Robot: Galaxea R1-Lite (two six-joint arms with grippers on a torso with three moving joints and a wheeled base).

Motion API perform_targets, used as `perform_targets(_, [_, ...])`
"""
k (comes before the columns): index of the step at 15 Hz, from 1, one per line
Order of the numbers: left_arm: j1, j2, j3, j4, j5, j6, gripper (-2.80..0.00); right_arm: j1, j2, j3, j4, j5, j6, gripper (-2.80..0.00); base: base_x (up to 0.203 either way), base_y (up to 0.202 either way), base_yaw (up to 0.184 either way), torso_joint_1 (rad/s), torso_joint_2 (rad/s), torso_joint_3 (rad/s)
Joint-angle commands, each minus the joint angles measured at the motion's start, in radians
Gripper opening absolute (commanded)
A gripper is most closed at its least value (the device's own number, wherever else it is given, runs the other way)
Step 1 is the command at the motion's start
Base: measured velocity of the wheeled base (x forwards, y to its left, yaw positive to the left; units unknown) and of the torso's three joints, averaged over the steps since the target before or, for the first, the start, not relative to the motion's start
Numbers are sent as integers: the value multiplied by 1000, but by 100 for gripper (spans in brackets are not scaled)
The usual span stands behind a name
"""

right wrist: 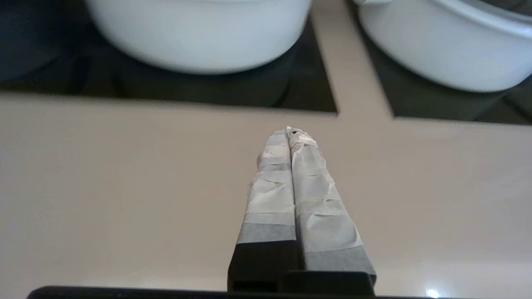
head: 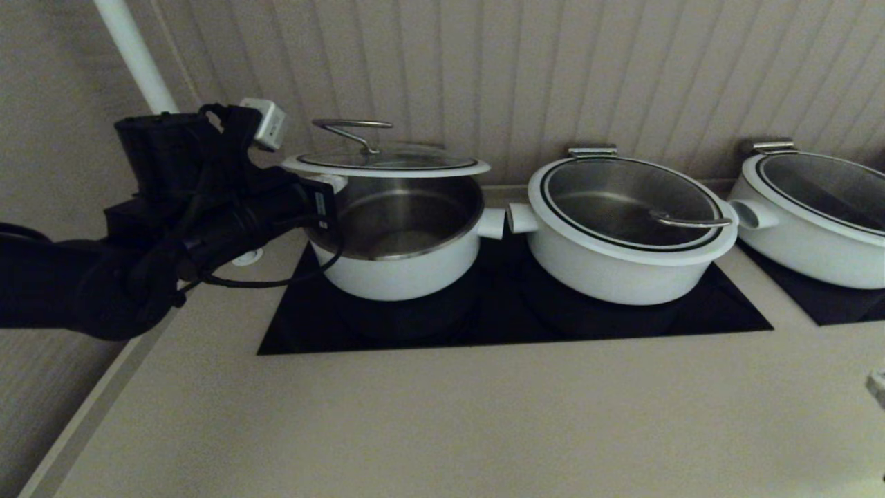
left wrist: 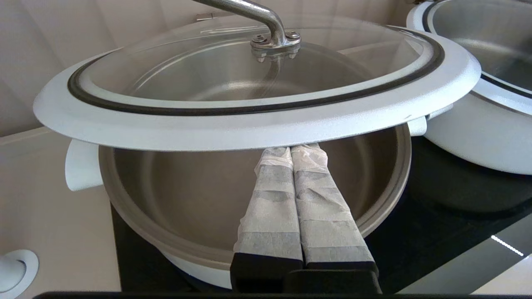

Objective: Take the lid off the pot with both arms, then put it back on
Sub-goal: Open the pot lid completely

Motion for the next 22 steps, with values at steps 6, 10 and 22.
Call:
perform_targets(6, [1, -30, 49, -5, -1, 0, -280, 4, -820, -36, 840, 115, -3, -280, 0, 0, 0, 0, 0, 0])
perform_targets(10, [1, -21, 44, -5, -1, -3, -280, 5, -844, -32, 854, 124, 26, -280, 0, 0, 0, 0, 0, 0])
perform_targets(22, [1, -4, 31, -5, -3, 3, -280, 4, -842, -32, 852, 124, 30, -280, 0, 0, 0, 0, 0, 0])
